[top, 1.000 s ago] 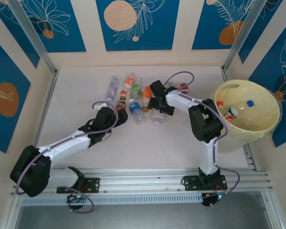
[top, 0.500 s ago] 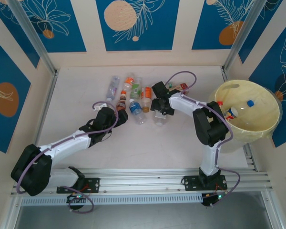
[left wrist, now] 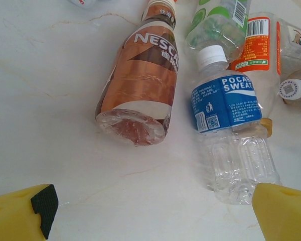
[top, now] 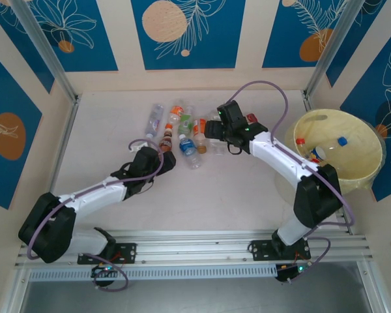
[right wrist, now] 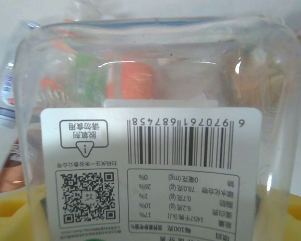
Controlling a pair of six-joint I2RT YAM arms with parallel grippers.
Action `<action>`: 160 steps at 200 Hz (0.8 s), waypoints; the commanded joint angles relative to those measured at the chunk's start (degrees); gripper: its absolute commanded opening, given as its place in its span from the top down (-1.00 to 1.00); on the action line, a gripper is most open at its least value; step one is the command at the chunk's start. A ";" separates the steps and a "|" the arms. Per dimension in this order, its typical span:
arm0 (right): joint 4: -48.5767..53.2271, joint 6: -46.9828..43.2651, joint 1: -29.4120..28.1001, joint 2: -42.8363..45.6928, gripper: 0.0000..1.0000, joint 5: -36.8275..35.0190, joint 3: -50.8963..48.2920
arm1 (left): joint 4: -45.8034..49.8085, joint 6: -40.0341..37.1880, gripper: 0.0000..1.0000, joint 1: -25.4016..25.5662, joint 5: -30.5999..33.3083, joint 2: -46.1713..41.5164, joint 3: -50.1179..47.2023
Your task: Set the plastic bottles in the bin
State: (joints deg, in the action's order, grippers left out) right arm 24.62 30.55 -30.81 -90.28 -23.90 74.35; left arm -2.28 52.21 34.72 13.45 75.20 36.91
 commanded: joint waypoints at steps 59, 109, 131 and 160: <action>-3.46 -11.51 -1.56 14.11 0.81 1.52 -2.00 | -0.71 1.08 -1.00 -0.80 -1.20 0.81 1.67; 0.72 -16.77 -1.59 20.85 1.00 5.53 0.42 | -0.62 1.06 -1.00 -0.86 -1.76 1.02 2.07; 1.28 -19.30 -1.54 24.84 1.00 5.42 0.63 | -0.15 -0.77 -1.00 -1.03 -1.30 0.78 2.59; 3.01 -20.86 -0.26 30.02 1.00 2.84 0.80 | 0.90 -2.50 -1.00 -1.58 -0.11 -0.48 2.79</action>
State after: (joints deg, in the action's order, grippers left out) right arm 26.26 13.19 -31.97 -65.08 -20.10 73.12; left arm -2.07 51.81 34.39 12.43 75.94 38.11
